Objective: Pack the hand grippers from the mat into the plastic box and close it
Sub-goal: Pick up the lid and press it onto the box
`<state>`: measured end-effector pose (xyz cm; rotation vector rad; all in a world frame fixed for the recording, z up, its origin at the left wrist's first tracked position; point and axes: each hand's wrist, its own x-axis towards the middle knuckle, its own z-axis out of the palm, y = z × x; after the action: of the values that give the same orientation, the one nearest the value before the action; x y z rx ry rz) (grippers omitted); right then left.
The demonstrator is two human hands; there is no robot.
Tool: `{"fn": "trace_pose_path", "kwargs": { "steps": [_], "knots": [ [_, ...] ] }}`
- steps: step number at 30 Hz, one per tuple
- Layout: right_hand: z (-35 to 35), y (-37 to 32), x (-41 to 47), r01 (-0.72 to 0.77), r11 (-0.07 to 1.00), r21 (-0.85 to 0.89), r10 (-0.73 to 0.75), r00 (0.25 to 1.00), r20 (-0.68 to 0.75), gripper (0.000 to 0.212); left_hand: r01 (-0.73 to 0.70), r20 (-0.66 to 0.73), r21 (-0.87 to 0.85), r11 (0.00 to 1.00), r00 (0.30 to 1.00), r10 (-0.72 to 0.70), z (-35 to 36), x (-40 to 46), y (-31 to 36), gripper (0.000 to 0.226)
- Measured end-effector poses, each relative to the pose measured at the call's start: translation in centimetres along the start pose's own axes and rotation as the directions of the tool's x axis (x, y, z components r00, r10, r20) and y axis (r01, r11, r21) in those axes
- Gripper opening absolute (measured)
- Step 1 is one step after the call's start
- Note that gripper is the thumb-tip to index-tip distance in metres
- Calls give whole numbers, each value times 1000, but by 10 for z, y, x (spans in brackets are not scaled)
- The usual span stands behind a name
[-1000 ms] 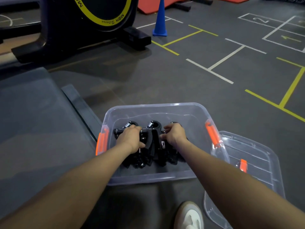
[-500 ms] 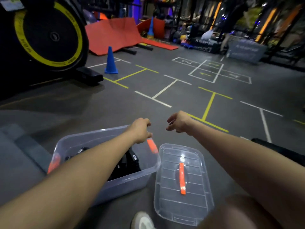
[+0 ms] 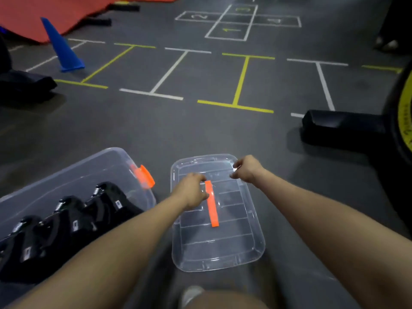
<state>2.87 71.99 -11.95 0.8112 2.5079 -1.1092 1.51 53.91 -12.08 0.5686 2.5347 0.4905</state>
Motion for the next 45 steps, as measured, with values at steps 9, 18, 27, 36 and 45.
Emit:
{"fn": "trace_pose_path", "kwargs": {
  "steps": [9, 18, 27, 36, 45],
  "knots": [
    [31, 109, 59, -252, 967, 21, 253, 967, -40, 33, 37, 194, 45, 998, 980, -45, 91, 69, -8, 62],
    [73, 146, 83, -347, 938, -21, 347, 938, -12, 27, 52, 247, 96, 994, 966, -75, 132, 86, -22, 65],
    [65, 130, 69, -265, 951, -159, 254, 964, -83, 18, 64, 241, 58, 996, 967, -76, 112, 87, -14, 65],
    [-16, 18, 37, 58, 872, 487, -12, 995, -97, 16, -103, -180, -8, 995, 979, 100, -20, 84, 40, 55],
    [-77, -107, -34, 500, 863, -75, -505, 843, -184, 34, -177, -221, 540, 822, 913, 342, -161, 32, 46, 53]
  ]
}}
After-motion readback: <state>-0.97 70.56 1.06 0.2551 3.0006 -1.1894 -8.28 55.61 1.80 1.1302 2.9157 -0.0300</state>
